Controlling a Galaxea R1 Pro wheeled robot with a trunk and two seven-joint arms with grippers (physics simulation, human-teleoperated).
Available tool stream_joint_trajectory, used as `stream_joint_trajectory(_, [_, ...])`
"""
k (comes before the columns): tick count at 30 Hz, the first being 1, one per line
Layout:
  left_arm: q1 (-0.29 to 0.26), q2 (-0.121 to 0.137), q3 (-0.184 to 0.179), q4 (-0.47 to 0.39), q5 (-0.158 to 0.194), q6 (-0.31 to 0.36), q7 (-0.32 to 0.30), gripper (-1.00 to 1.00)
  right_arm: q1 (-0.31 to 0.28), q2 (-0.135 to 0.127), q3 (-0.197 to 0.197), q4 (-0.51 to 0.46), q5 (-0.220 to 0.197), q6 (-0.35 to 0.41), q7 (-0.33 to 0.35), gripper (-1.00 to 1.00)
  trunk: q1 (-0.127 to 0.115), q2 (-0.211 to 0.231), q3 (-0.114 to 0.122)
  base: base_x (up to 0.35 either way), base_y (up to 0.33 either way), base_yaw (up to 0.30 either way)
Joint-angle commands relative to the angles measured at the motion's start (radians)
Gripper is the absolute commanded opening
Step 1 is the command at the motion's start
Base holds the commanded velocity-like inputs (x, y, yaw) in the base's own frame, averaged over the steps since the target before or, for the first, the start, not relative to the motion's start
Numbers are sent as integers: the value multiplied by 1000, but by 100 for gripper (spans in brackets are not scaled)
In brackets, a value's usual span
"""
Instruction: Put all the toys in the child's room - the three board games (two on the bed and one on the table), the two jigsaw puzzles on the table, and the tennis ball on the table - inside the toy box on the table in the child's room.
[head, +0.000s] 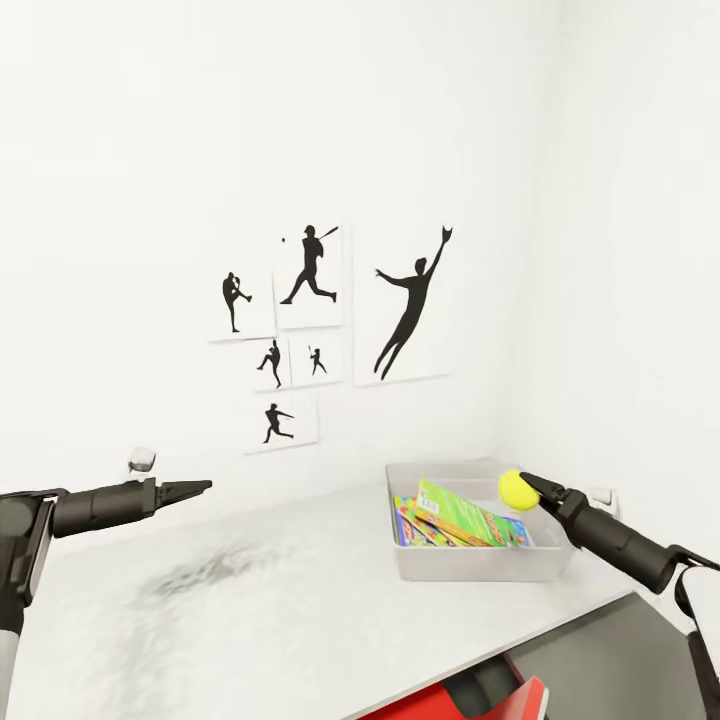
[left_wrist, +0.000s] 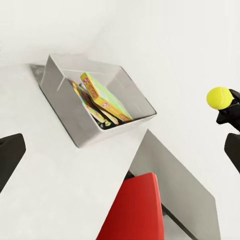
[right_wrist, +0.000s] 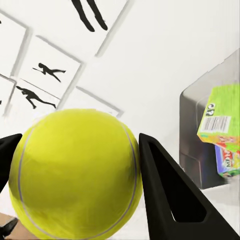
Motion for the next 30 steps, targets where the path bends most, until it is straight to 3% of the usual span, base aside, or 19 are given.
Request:
stream_joint_trajectory(1, [-1, -1, 1, -1, -11, 10, -9, 100, -42, -7, 2, 1, 19, 25, -34, -100, 1, -1, -1, 71, -84, 0])
stream_joint_trajectory(3, [-1, -1, 1, -1, -11, 10, -9, 100, -145, -15, 28, 13, 32, 56, -138, -100, 1, -1, -1, 37, -64, 0])
stream_joint_trajectory(4, [-1, 0, 2, -1, -11, 10, -9, 100, -222, -20, 71, 48, 36, 62, -224, -100, 1, -1, -1, 15, -27, 0])
stream_joint_trajectory(6, [-1, 1, 2, -1, -11, 10, -9, 100, -325, -22, 134, 128, 39, 62, -324, -100, 1, -1, -1, 8, -14, 0])
stream_joint_trajectory(10, [-1, 2, 3, -1, -11, 10, -9, 100, -504, -16, 227, 360, 45, 62, -468, -100, 1, -1, -1, 2, -4, 0])
stream_joint_trajectory(11, [-1, 3, 4, -1, -11, 10, -9, 100, -559, -14, 251, 462, 47, 62, -528, -100, 1, -1, -1, 0, 0, 0])
stream_joint_trajectory(14, [-1, 3, 4, -1, -11, 10, -9, 100, -662, -7, 300, 663, 53, 62, -664, -100, 1, -1, -1, 0, 0, 0])
stream_joint_trajectory(17, [-1, 3, 4, -1, -12, 10, -9, 100, -713, -11, 329, 753, 55, 62, -751, -100, 1, -1, -1, 0, 0, 0])
stream_joint_trajectory(24, [-1, 3, 5, -1, -13, 10, -11, 100, -725, -39, 353, 773, 60, 62, -785, -100, 1, -1, -2, 0, 0, 0])
stream_joint_trajectory(26, [-1, 3, 5, -1, -13, 10, -10, 100, -724, -43, 361, 774, 79, 62, -787, -100, 1, -1, -4, 0, 0, 0])
stream_joint_trajectory(30, [-1, 5, 6, -1, -13, 10, -10, 100, -724, -44, 370, 778, 195, 62, -790, -100, 1, -1, -10, 0, 0, 0])
